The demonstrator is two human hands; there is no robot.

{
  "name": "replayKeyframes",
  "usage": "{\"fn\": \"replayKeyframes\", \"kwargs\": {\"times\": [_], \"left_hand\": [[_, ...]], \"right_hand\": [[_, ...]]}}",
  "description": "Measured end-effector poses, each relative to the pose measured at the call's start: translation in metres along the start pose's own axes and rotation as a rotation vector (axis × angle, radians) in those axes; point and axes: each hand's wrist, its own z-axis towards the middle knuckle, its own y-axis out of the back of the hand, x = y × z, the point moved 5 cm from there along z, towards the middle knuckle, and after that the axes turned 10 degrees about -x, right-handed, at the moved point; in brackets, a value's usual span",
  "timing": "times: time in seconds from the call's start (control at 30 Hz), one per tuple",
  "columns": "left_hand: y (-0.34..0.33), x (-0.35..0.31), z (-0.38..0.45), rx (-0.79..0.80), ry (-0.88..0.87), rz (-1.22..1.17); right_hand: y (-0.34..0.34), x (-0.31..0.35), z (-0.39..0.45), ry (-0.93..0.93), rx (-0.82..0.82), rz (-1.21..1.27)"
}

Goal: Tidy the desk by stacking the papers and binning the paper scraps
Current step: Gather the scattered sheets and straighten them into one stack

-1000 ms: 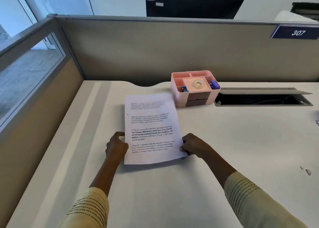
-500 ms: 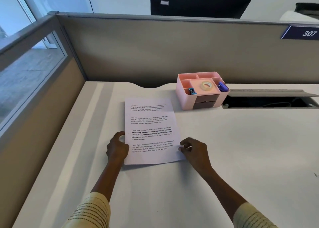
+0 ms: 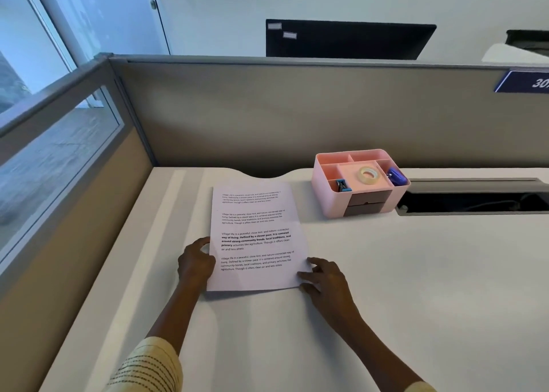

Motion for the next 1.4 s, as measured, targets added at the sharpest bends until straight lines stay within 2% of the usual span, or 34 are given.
{"fn": "replayKeyframes", "kwargs": {"times": [0.1, 0.33, 0.6, 0.7, 0.8, 0.93, 1.23, 1.4], "left_hand": [[-0.003, -0.002, 0.018, -0.025, 0.023, -0.013], [-0.008, -0.011, 0.055, -0.15, 0.014, 0.035], [-0.012, -0.02, 0.054, -0.236, -0.125, 0.019], [-0.015, -0.011, 0.039, -0.215, -0.251, -0.062], [-0.016, 0.0, 0.023, -0.118, -0.28, -0.11], [-0.02, 0.01, 0.022, -0.018, -0.377, -0.018], [-0.021, 0.009, 0.029, 0.004, -0.393, -0.007], [-0.02, 0.003, 0.019, -0.024, -0.463, 0.145]], "right_hand": [[-0.008, 0.004, 0.013, 0.009, -0.051, 0.009], [-0.027, 0.014, 0.044, -0.039, -0.059, -0.013], [-0.037, 0.016, 0.064, -0.039, -0.051, -0.031], [-0.038, 0.015, 0.065, -0.045, -0.078, -0.027], [-0.039, 0.016, 0.066, -0.041, -0.089, -0.028], [-0.04, 0.017, 0.065, -0.02, -0.106, -0.053], [-0.037, 0.019, 0.068, -0.021, -0.081, -0.054], [-0.034, 0.018, 0.068, -0.037, -0.018, -0.026]]}}
